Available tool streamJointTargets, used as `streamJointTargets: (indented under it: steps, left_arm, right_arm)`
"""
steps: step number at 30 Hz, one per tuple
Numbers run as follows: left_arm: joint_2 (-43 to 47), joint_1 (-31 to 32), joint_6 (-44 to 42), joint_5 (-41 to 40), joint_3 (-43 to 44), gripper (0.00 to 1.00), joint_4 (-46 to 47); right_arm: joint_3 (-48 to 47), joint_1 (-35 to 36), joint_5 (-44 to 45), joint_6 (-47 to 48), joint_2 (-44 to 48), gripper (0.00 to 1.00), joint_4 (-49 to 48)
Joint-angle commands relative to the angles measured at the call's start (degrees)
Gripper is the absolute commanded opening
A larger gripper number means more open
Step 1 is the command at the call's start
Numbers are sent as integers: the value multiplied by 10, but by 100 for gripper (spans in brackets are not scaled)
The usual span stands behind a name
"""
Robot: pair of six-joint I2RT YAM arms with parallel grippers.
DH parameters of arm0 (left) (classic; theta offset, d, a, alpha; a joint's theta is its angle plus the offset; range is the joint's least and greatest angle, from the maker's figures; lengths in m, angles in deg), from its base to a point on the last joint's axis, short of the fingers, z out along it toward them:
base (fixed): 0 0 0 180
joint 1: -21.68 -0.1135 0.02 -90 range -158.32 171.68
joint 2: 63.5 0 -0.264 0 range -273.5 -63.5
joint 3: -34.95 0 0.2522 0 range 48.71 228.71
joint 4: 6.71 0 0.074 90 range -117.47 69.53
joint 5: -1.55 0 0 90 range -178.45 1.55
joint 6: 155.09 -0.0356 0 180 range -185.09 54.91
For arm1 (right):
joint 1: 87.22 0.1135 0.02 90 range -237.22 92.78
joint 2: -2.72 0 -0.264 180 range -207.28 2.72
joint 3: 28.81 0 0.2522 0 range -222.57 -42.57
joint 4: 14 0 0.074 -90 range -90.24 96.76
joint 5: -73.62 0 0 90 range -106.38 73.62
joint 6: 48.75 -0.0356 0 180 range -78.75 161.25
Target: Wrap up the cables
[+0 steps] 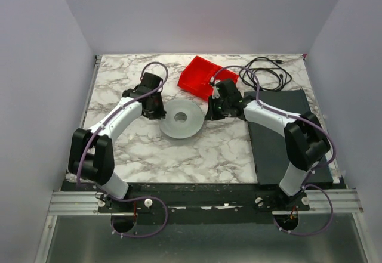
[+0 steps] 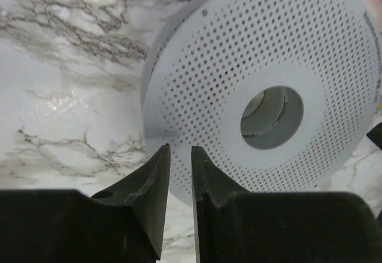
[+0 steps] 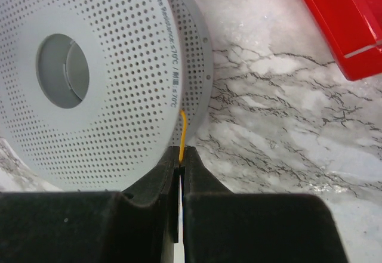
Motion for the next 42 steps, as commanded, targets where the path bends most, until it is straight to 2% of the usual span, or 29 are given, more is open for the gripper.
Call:
streamJointTargets:
  steps: [1, 6, 11, 23, 34, 42]
  left_arm:
    - [-54, 1, -16, -49, 67, 22, -35]
    - [-112, 4, -35, -74, 124, 21, -65]
    - [-129, 5, -38, -71, 145, 21, -71]
    - [-136, 20, -28, -54, 150, 20, -61]
    - [-133, 25, -20, -42, 156, 20, -56]
    - [-129, 25, -21, -39, 160, 20, -55]
  right_arm:
    - [15, -14, -44, 13, 17, 7, 24]
    - [26, -30, -83, 13, 18, 7, 23]
    - [41, -31, -103, 4, 12, 7, 15]
    - [114, -30, -267, -99, -31, 11, -136]
    - [181, -30, -309, -220, -64, 17, -298]
    - [202, -30, -319, -235, -53, 25, -325]
